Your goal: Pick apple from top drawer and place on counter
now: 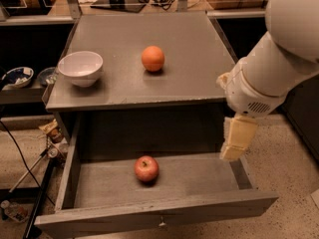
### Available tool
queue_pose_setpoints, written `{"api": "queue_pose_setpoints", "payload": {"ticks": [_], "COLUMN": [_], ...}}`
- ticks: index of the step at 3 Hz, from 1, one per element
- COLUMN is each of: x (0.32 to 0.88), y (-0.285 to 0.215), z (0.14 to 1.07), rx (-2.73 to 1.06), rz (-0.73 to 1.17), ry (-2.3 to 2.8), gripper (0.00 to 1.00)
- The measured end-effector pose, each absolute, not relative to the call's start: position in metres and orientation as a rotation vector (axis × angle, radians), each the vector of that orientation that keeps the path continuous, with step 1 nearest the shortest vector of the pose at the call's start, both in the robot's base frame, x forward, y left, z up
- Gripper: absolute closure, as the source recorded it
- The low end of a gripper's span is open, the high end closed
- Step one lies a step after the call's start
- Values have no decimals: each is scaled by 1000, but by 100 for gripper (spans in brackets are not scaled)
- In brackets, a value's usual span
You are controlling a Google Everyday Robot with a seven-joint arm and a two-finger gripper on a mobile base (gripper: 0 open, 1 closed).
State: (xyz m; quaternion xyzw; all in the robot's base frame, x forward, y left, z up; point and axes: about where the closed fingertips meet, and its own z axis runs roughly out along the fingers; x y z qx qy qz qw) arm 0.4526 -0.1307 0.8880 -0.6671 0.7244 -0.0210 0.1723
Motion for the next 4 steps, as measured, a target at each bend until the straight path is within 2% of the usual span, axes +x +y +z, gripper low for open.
{"api": "queue_pose_setpoints", "payload": {"ticks": [2, 3, 4], "x": [468, 468, 464], "y": [-92, -90, -60], "z": [864, 856, 815], "rx": [-1919, -1925, -1983], "rz": [-18, -11, 88], "ry": [1966, 1972, 1972], "gripper": [0, 0, 0]}}
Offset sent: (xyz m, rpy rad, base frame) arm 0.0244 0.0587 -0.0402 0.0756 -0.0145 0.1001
